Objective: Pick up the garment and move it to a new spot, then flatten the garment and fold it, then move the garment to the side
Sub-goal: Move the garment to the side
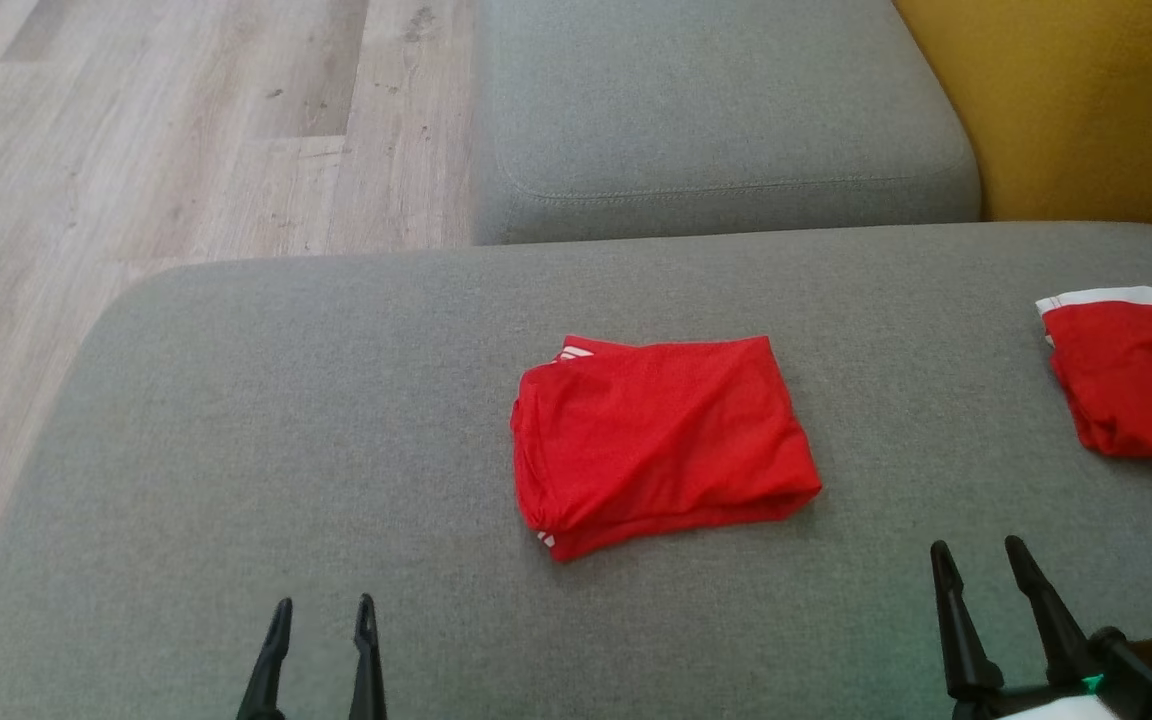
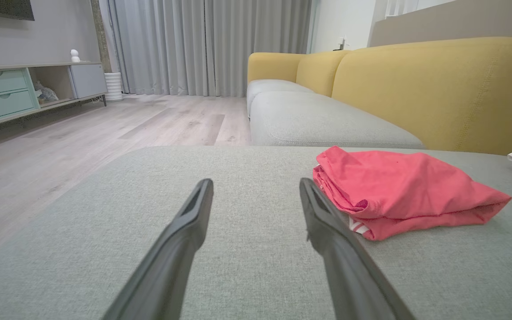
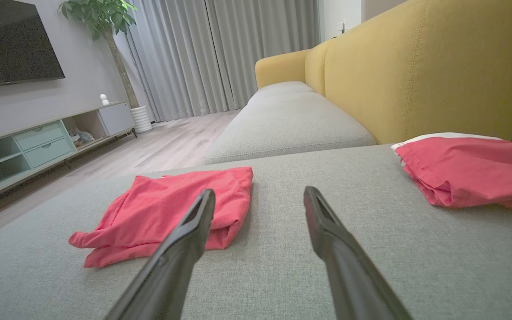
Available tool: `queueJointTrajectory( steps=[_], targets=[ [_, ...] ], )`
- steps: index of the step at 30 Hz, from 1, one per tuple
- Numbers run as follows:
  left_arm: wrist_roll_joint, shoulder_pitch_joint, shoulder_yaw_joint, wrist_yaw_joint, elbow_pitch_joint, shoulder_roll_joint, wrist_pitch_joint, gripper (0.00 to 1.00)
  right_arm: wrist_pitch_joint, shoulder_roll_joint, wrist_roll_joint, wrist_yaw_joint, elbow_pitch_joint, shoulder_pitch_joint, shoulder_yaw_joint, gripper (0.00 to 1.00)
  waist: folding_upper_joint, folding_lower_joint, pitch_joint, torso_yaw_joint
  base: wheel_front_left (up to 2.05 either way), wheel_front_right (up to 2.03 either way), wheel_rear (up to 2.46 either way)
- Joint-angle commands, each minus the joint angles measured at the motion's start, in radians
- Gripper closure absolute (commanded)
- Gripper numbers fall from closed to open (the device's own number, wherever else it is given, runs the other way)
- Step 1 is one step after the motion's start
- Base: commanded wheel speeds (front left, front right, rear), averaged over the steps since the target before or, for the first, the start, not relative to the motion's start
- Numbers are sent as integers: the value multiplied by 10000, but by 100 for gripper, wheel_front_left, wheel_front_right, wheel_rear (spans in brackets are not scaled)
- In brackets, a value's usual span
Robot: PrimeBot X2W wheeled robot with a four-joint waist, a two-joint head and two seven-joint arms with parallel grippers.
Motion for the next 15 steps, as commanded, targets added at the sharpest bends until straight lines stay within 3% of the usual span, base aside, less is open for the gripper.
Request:
queueJointTrajectory(
  steps=[1,15],
  targets=[
    [51,-306,396,37,-254,-78,-53,0,-107,-230,-42,67,-413,-362,185,0,0,1,-5,2,0,0,0],
    [302,-128,621,-132,-291,-79,-53,0,-108,-77,-253,67,-376,-28,-47,0,0,1,-7,233,0,0,0]
  ],
)
